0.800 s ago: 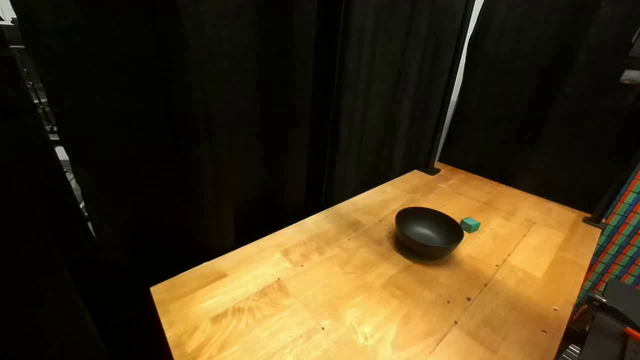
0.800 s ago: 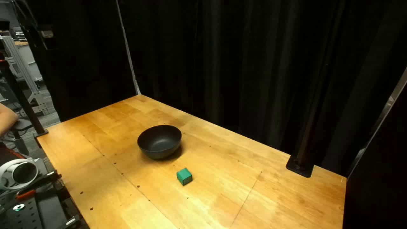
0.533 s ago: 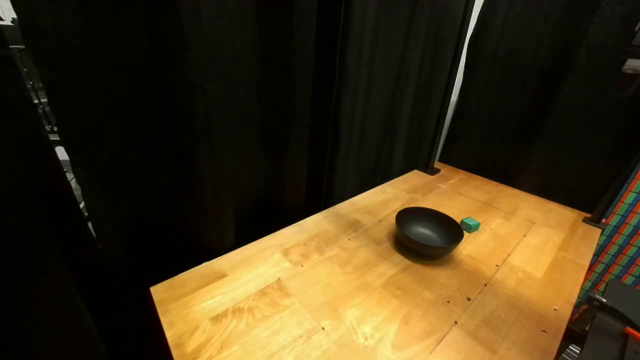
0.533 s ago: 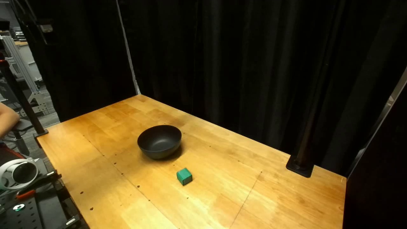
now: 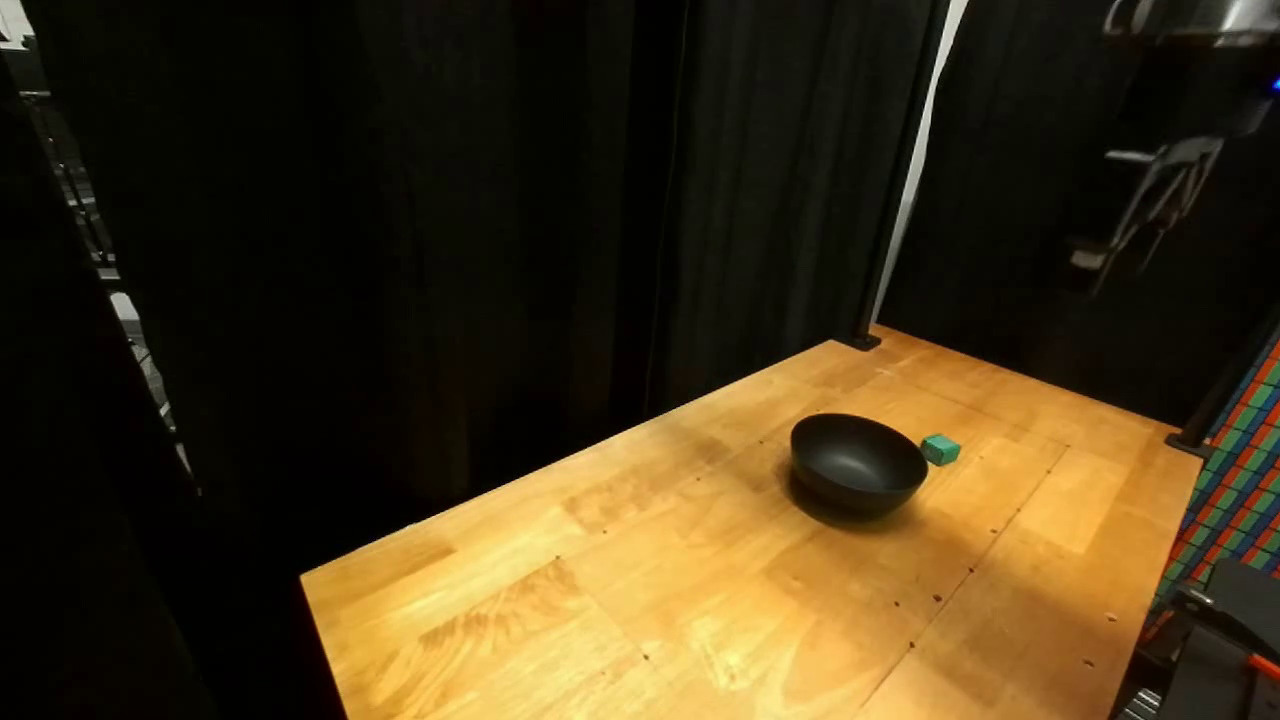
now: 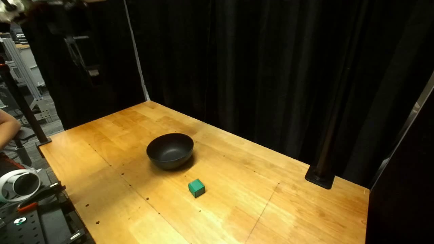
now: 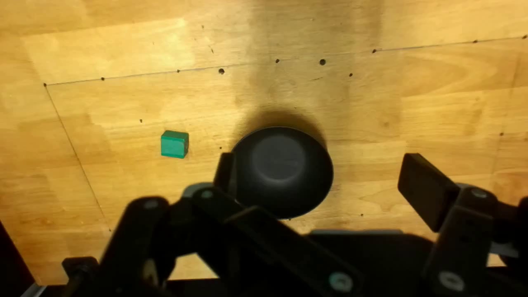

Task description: Put the green cube in the black bowl

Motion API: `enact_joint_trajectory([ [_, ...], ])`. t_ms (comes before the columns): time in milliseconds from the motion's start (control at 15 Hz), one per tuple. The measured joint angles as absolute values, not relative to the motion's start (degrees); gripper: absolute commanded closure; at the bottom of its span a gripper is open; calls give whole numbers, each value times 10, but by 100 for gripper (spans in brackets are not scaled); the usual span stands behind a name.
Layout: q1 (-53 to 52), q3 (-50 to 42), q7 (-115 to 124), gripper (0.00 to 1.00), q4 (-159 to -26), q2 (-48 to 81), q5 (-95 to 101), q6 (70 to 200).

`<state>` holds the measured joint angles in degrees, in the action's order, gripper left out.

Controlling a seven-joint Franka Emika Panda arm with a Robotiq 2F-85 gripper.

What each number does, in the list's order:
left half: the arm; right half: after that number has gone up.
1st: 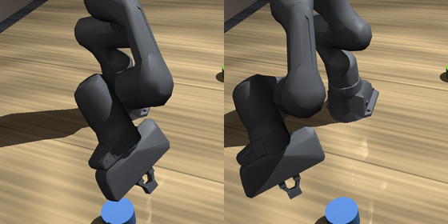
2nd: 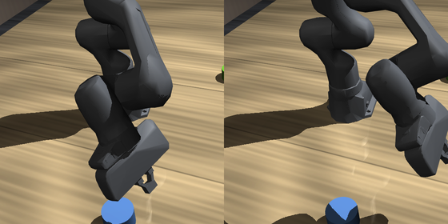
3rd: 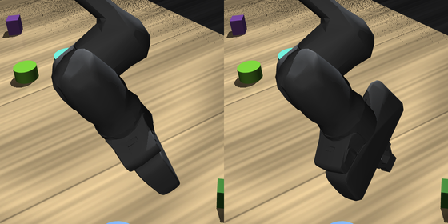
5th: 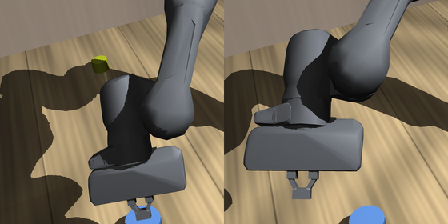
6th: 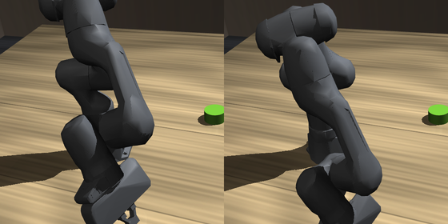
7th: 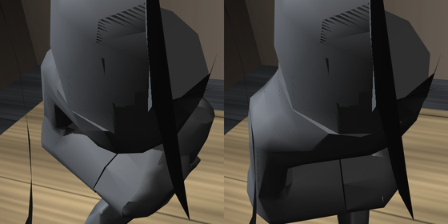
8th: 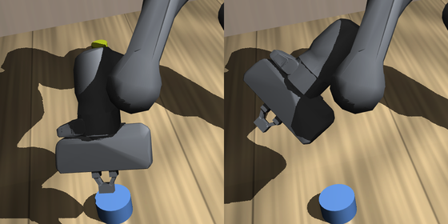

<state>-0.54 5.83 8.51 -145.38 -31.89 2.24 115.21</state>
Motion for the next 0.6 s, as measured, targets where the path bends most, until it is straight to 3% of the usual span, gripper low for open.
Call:
enact_joint_trajectory([
  [333,50,51,169,0,-1440,-121,78,1317],
  [600,74,6,214,0,-1379,29,110,1375],
])
